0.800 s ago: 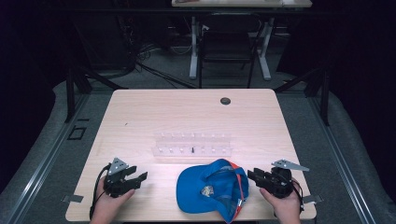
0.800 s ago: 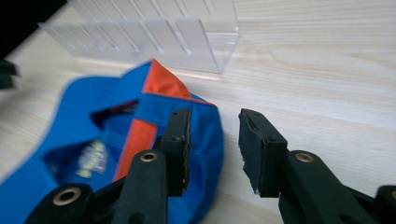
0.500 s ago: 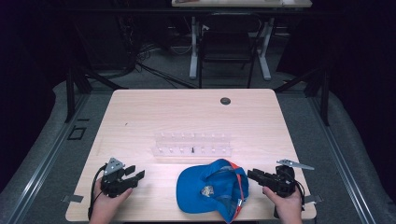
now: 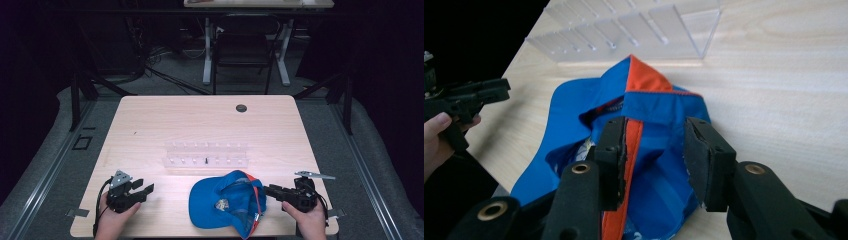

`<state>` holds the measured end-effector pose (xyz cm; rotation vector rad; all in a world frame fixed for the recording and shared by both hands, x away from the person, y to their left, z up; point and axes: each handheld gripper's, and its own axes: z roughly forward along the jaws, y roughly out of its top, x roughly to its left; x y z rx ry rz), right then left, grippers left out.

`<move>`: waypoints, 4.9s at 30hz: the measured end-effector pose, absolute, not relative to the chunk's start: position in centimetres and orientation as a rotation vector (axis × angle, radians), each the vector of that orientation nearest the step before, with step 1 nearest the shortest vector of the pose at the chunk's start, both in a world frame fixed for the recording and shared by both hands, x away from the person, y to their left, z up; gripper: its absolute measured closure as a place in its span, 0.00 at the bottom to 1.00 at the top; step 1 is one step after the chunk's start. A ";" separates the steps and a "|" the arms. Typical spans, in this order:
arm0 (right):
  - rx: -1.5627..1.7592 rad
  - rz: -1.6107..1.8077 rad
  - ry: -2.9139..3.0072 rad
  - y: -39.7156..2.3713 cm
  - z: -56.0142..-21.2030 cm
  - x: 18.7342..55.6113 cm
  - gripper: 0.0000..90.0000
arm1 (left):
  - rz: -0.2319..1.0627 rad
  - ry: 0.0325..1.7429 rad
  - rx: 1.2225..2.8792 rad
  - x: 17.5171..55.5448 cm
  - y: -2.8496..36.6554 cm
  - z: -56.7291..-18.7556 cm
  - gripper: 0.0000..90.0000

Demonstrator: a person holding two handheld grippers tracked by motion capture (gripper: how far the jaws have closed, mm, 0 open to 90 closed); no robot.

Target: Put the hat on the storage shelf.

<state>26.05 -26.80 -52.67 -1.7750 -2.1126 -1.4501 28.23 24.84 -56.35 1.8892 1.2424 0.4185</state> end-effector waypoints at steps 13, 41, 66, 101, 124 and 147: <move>-1.681 -1.320 -2.129 -25.8 -53.4 26.3 0.69 | 0.388 1.249 1.903 28.2 24.8 -56.4 0.53; -1.572 -1.222 -2.053 -25.0 -54.3 26.7 0.83 | 0.391 1.244 1.925 28.4 24.5 -56.5 0.53; -1.624 -1.188 -2.104 -24.7 -52.2 27.0 0.87 | 0.401 1.240 1.934 28.2 24.5 -56.4 0.54; -1.663 -0.852 -2.085 -23.8 -42.6 30.8 0.87 | 0.402 1.232 1.938 28.2 24.3 -56.4 0.55; -1.606 -0.967 -1.979 -23.8 -38.5 31.8 0.87 | 0.403 1.231 1.929 28.2 24.3 -56.3 0.55; -1.514 -1.095 -1.930 -23.2 -33.7 32.3 0.87 | 0.393 1.233 1.944 28.2 24.2 -56.4 0.55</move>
